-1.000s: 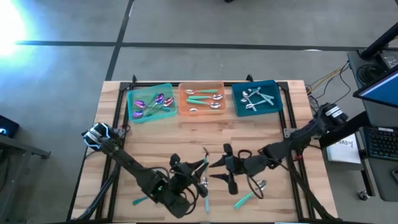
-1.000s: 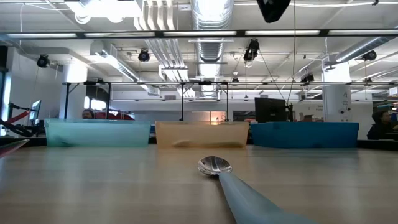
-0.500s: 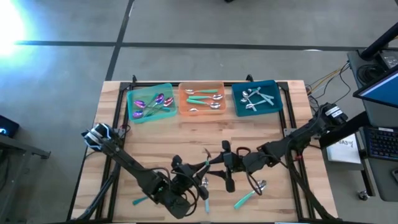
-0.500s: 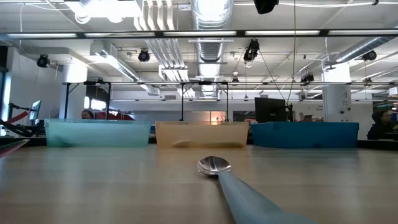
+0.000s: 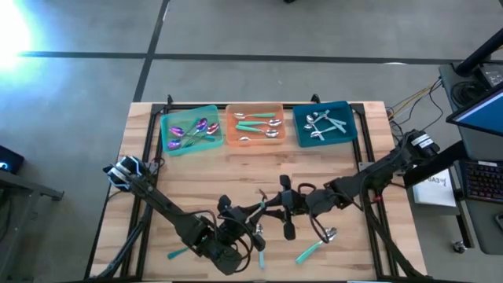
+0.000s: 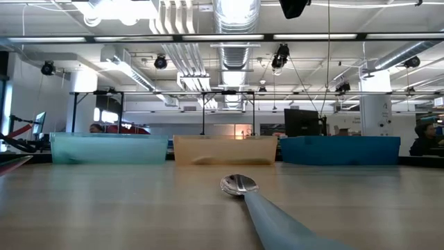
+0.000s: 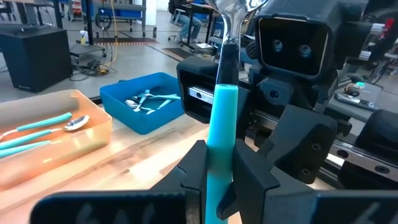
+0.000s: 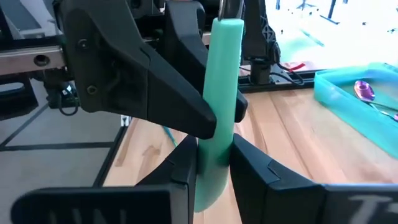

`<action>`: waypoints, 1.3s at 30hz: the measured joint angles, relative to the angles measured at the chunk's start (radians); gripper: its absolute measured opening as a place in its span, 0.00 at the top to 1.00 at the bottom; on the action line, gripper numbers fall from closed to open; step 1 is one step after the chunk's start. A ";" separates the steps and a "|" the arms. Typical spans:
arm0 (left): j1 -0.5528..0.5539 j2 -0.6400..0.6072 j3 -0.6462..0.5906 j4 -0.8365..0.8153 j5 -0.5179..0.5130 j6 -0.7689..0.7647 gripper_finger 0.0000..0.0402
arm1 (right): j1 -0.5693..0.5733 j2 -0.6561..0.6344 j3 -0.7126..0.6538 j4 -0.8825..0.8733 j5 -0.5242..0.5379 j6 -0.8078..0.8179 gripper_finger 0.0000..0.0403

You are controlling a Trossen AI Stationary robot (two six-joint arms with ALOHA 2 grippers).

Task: Sort silverware by color (type)
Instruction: Put the green spoon into the orange bin

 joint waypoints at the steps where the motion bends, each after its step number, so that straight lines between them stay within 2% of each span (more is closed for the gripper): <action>1: 0.001 0.000 0.000 0.000 0.000 0.009 0.92 | -0.002 0.000 0.000 -0.002 -0.001 -0.003 0.85; 7: 0.005 0.000 -0.001 0.003 0.049 0.034 0.81 | -0.022 -0.004 0.021 -0.084 -0.011 -0.020 0.85; 9: 0.005 -0.001 -0.001 0.008 0.048 0.034 0.76 | -0.038 -0.004 0.034 -0.130 -0.007 -0.020 0.91; 12: 0.003 -0.011 0.001 0.016 0.065 0.057 0.71 | -0.068 -0.001 0.063 -0.195 0.015 -0.020 0.92; 20: 0.003 -0.030 0.001 0.006 0.049 0.131 0.67 | -0.157 -0.002 0.130 -0.347 0.057 -0.073 0.92; 24: -0.005 -0.044 0.001 -0.018 0.046 0.143 0.68 | -0.262 -0.002 0.177 -0.448 0.059 -0.097 0.92; 29: -0.025 -0.066 0.001 -0.063 0.045 0.144 0.68 | -0.452 -0.002 0.195 -0.537 0.034 -0.125 0.92; 33: -0.041 -0.083 0.001 -0.105 0.044 0.143 0.68 | -0.616 0.008 0.192 -0.559 -0.073 -0.144 0.92; 39: -0.049 -0.095 0.001 -0.173 0.044 0.138 0.68 | -0.789 0.105 0.189 -0.532 -0.098 -0.170 0.92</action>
